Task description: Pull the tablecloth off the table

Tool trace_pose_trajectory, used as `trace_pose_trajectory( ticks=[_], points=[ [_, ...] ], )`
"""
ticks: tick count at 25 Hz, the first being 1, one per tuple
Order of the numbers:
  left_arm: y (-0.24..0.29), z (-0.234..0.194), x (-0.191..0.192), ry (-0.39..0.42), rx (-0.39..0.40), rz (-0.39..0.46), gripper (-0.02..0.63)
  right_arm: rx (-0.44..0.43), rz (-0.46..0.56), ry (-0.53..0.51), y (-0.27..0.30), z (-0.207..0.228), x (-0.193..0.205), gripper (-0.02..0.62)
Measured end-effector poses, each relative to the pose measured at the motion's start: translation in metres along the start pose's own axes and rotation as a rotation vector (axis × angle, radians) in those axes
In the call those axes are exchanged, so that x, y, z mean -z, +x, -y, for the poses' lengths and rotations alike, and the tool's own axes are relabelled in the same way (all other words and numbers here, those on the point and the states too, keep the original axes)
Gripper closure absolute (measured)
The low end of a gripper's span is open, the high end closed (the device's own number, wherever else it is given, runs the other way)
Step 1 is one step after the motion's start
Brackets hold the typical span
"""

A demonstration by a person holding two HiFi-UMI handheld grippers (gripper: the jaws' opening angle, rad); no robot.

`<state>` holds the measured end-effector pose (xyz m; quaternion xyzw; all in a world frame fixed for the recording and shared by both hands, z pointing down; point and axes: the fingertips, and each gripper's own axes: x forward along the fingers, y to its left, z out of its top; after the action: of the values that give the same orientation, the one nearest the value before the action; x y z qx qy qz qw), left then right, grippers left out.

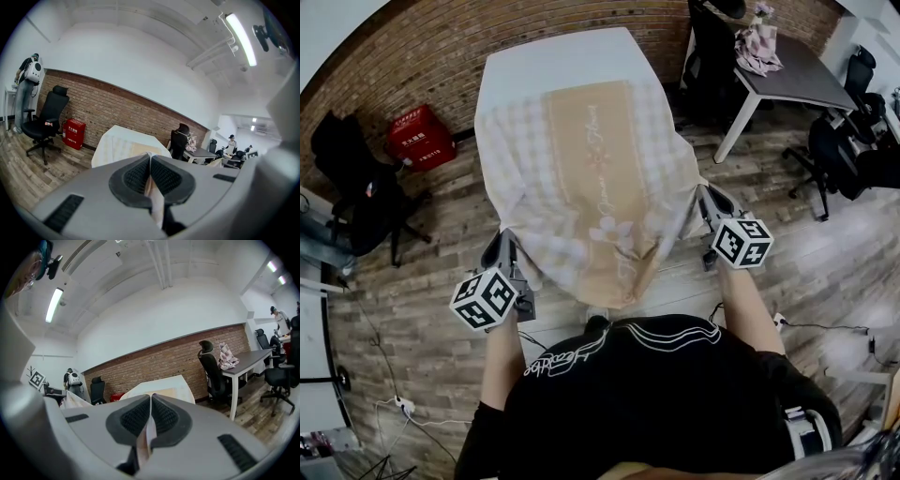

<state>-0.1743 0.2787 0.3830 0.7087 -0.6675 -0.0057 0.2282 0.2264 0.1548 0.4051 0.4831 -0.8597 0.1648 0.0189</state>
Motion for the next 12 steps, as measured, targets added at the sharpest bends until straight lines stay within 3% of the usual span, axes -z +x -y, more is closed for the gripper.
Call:
trace_pose_trajectory(
  ticks=[12],
  points=[
    [-0.027, 0.016, 0.024, -0.024, 0.001, -0.009, 0.600, -0.016, -0.024, 0.010, -0.038, 0.003, 0.014, 0.598]
  ],
)
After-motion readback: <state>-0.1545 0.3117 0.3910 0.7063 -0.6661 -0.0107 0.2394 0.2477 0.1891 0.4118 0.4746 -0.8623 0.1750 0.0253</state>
